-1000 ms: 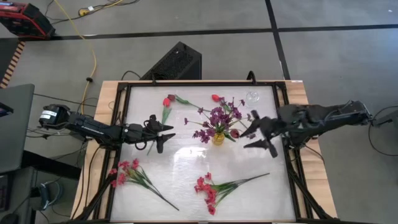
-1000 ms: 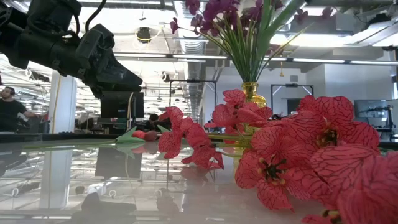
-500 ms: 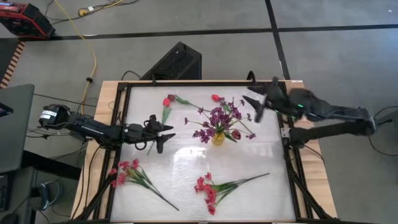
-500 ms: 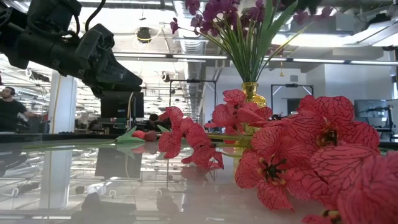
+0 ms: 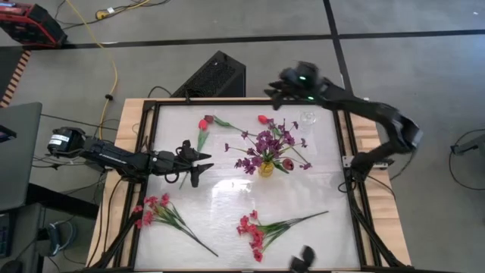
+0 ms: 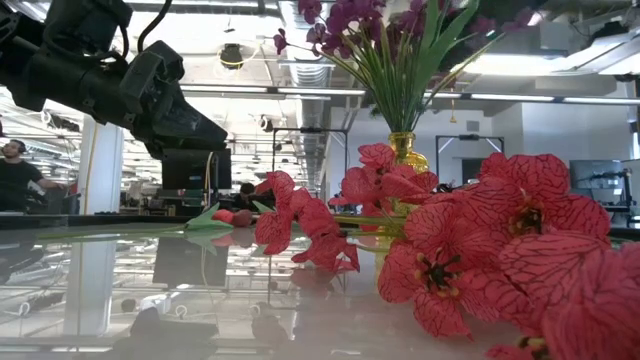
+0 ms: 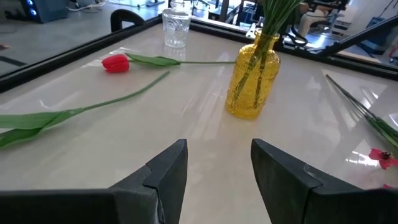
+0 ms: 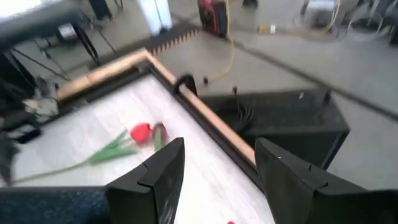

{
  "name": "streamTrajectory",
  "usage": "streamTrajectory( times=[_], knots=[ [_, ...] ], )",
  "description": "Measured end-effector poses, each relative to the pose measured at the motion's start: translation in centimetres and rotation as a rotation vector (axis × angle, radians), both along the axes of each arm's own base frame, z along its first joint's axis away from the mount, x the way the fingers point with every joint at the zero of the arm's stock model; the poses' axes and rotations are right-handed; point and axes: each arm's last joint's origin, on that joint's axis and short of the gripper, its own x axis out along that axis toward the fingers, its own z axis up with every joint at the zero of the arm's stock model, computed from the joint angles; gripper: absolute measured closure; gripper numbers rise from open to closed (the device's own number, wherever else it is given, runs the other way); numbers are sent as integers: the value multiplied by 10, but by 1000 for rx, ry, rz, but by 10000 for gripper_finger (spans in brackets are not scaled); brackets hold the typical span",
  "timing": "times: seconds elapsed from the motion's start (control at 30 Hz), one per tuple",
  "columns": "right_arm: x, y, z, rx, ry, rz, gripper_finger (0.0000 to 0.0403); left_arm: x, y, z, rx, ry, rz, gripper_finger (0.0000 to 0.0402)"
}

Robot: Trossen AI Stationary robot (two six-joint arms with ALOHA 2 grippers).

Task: Sort flowers into vase by color
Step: Put the purple tulip into the yellow vase

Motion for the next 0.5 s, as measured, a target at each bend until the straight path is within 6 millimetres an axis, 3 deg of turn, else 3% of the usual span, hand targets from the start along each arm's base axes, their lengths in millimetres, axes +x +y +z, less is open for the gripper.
streamTrajectory(
  times=[0.23, 0.5],
  knots=[
    [69, -35, -60, 161, 155, 29, 182, 0, 0, 0, -9, 3, -5, 235],
    [122, -29, -126, 261, 350, 125, 182, -1, 0, -4, -9, 42, -7, 235]
  ],
)
